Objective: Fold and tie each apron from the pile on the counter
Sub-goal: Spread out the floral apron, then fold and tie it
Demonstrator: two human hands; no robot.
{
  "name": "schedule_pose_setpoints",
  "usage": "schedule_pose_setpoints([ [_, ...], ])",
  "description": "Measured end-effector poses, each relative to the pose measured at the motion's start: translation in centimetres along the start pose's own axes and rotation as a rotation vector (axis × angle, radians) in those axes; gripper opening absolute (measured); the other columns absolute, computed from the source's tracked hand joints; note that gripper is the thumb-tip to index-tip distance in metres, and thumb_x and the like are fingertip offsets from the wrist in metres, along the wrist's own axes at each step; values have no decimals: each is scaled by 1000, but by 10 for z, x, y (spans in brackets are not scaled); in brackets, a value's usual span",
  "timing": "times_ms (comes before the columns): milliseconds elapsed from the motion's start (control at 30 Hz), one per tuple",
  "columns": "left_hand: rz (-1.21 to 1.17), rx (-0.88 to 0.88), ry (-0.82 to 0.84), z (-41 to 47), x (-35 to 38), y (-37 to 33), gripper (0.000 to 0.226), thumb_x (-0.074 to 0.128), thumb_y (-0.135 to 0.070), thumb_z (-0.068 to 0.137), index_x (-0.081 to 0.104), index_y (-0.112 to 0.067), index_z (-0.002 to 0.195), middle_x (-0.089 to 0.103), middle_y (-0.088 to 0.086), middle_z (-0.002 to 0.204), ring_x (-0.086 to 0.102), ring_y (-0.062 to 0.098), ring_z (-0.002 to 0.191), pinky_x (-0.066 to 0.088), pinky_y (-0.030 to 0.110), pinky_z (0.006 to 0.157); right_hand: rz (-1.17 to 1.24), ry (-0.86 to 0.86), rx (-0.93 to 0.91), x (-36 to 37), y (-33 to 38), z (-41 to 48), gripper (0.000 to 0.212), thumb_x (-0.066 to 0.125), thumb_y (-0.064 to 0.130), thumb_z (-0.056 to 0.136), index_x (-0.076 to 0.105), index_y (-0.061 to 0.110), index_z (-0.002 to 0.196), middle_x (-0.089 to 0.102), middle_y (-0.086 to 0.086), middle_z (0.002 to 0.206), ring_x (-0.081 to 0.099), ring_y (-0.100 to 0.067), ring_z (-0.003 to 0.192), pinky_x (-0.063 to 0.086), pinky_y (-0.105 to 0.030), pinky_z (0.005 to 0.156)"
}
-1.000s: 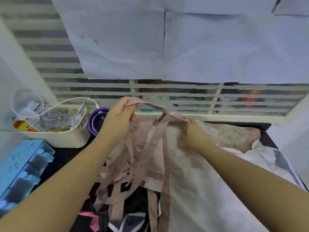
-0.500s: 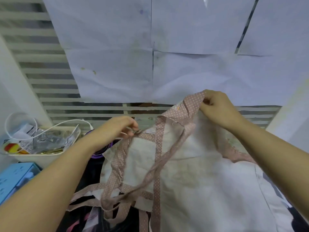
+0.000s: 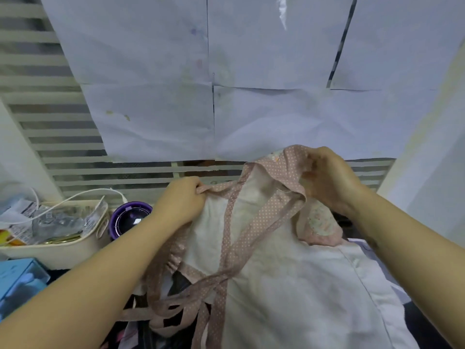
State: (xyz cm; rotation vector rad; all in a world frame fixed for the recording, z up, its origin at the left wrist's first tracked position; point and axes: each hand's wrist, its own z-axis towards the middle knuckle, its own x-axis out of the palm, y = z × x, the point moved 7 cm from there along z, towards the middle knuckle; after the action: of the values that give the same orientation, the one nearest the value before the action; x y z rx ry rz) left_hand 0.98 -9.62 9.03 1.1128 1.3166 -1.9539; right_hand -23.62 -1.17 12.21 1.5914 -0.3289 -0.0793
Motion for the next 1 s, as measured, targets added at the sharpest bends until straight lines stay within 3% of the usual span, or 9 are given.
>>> schedule_pose_setpoints([
  [33,-28,0,22,1,0,-6,16,47,-12,90,58,-6,80,61,6,79,56,26,76,45,36,65,39,34,35,4,-6,-2,18,52,30,92,63,17,98,65,0,85,64,-14,67,49,-24,57],
  [133,-114,-20,150,-7,3,-24,26,45,-16,95,43,-14,68,47,0,68,45,20,66,29,31,55,-198,6,45,10,-18,-1,85,76,25,76,28,18,146,61,-6,117,66,-22,95,54,-29,72],
  [233,-312,-85,350,-21,14,-35,27,41,-29,100,60,-12,92,61,-1,82,58,21,80,43,30,67,-284,-91,19,5,-8,5,73,61,-10,78,37,16,142,58,-8,94,62,-28,75,52,-44,76],
  [300,-633,-200,626,-41,30,-44,36,38,-36,102,62,-12,113,71,4,99,67,24,91,53,39,86,-352,-81,-47,7,13,4,47,53,-15,78,56,15,115,57,-12,85,59,-28,66,51,-44,72],
  [400,-860,-230,1000,-67,48,-55,40,30,-50,99,52,-25,122,64,5,117,69,23,92,56,37,74,-577,-32,-146,9,37,3,51,52,-13,78,58,16,120,61,-10,85,61,-31,68,52,-42,67],
  [567,-375,-252,718,-50,88,5,27,37,-32,102,59,-20,91,57,-2,84,52,15,76,47,31,67,-896,-38,-275,-2,49,-13,50,47,-9,79,67,23,112,68,1,92,64,-18,83,52,-32,76],
  [667,-115,-311,816,-66,125,41,12,43,-29,98,51,-23,91,49,1,80,44,16,68,39,26,58,-948,-95,-294,-15,46,-21,51,47,-6,81,64,21,122,67,0,107,62,-17,95,47,-28,79],
  [867,-169,-499,992,-97,175,66,30,39,-22,93,65,-8,100,64,4,76,56,11,52,46,23,52,-964,-240,-307,-50,27,-27,58,48,-2,84,51,19,138,57,-1,133,53,-17,119,41,-24,95],
  [1000,-176,-459,1035,-105,178,57,29,38,-29,94,47,-19,68,43,-8,50,31,9,41,25,21,46,-866,-412,-260,-84,-9,-36,44,53,2,83,60,16,124,64,-2,109,60,-22,105,43,-27,81],
])
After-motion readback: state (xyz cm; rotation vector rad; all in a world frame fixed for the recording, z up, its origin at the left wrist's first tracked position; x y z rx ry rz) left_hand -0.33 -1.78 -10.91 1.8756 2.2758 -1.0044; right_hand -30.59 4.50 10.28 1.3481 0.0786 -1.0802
